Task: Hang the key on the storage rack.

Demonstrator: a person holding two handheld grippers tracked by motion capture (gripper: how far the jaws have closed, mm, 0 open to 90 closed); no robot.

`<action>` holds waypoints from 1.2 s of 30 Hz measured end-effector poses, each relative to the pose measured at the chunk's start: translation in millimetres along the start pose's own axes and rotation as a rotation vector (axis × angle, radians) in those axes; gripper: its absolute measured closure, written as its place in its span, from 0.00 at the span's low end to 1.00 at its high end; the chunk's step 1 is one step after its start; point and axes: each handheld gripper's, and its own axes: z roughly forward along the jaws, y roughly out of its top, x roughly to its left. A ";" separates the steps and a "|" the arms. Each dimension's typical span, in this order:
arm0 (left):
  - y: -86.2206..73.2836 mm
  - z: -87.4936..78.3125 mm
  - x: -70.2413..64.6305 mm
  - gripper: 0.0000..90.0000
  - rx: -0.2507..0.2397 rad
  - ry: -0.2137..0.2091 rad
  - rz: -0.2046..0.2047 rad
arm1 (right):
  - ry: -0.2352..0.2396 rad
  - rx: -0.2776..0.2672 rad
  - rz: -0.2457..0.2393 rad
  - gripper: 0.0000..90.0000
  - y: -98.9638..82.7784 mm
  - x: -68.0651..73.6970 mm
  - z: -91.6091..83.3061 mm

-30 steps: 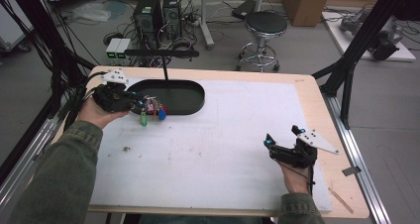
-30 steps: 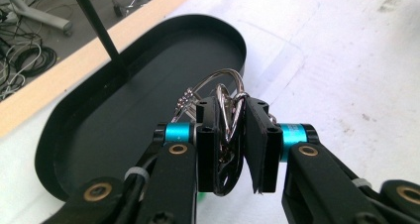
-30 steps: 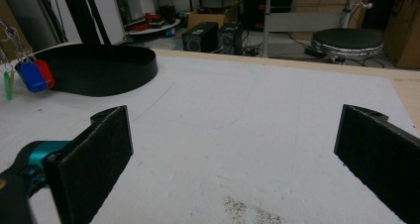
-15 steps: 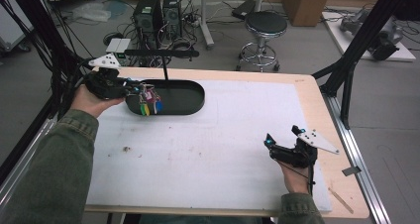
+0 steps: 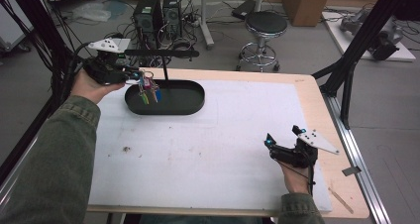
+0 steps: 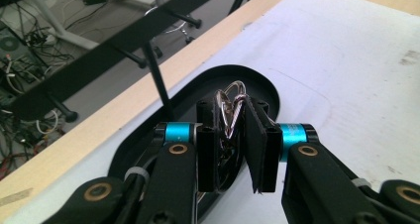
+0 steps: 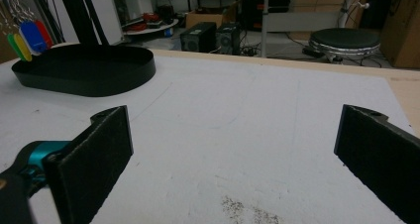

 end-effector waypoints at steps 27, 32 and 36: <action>10.3 33.9 40.8 0.85 -0.038 0.041 -0.106 | -0.008 -0.010 0.027 0.01 0.2 -3.9 -3.3; 9.1 41.9 45.8 0.85 -0.059 0.067 -0.115 | -0.009 -0.006 0.021 0.00 0.1 -4.5 -3.5; 5.8 46.6 51.7 0.85 -0.044 0.079 -0.152 | -0.010 -0.008 0.024 0.01 0.3 -5.5 -4.4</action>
